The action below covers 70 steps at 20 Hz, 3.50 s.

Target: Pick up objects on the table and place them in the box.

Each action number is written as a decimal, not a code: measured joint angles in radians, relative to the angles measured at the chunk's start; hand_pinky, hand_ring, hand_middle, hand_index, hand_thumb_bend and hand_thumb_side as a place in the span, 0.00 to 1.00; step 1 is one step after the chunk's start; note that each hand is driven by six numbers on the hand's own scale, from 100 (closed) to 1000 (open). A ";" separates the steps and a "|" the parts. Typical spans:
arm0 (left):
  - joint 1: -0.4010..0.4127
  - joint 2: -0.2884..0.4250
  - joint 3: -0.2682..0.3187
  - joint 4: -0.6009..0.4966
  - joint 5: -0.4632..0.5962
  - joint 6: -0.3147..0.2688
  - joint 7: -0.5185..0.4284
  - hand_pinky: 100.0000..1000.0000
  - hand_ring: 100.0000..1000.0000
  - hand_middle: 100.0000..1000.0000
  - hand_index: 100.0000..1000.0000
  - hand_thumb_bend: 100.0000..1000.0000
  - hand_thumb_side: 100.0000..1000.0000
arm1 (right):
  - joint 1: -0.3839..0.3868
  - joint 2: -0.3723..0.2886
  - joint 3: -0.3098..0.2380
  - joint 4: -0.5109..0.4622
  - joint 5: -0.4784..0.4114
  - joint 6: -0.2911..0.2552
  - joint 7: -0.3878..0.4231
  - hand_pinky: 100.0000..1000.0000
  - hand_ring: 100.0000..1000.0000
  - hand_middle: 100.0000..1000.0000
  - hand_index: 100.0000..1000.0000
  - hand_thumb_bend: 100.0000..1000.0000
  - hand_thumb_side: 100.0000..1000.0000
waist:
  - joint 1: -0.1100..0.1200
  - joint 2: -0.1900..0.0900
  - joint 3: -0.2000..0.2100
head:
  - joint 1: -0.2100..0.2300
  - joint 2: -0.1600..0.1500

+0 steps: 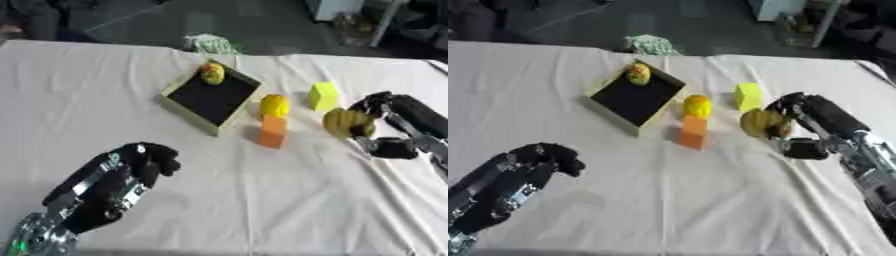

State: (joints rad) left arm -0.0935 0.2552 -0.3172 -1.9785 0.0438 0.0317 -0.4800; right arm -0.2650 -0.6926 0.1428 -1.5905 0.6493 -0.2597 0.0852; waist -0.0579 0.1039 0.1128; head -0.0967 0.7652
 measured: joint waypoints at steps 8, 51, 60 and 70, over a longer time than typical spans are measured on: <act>-0.002 0.000 -0.012 0.000 0.000 0.002 -0.010 0.72 0.73 0.58 0.76 0.00 0.61 | -0.189 -0.035 0.041 0.033 -0.121 -0.007 0.074 0.52 0.48 0.14 0.33 0.00 0.07 | 0.003 0.002 0.026 | -0.026 0.000; -0.076 -0.037 -0.049 0.000 0.043 -0.010 -0.061 0.72 0.73 0.58 0.76 0.00 0.60 | -0.623 0.463 0.109 0.683 0.239 -0.026 0.055 0.55 0.58 0.44 0.74 0.00 0.23 | 0.051 0.063 0.129 | -0.185 0.000; -0.083 -0.045 -0.050 0.000 0.049 -0.007 -0.065 0.72 0.73 0.58 0.76 0.00 0.61 | -0.623 0.478 0.118 0.683 0.238 -0.032 0.072 0.65 0.73 0.75 0.90 0.00 0.31 | 0.050 0.063 0.138 | -0.200 0.000; -0.083 -0.045 -0.050 0.000 0.052 -0.005 -0.066 0.72 0.73 0.58 0.76 0.00 0.61 | -0.623 0.477 0.123 0.679 0.359 0.052 -0.001 0.69 0.79 0.89 0.95 0.00 0.31 | 0.049 0.063 0.141 | -0.205 0.000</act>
State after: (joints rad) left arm -0.1768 0.2106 -0.3672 -1.9785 0.0957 0.0265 -0.5461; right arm -0.8881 -0.2156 0.2655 -0.9112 1.0085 -0.2074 0.0847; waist -0.0087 0.1667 0.2541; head -0.3015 0.7652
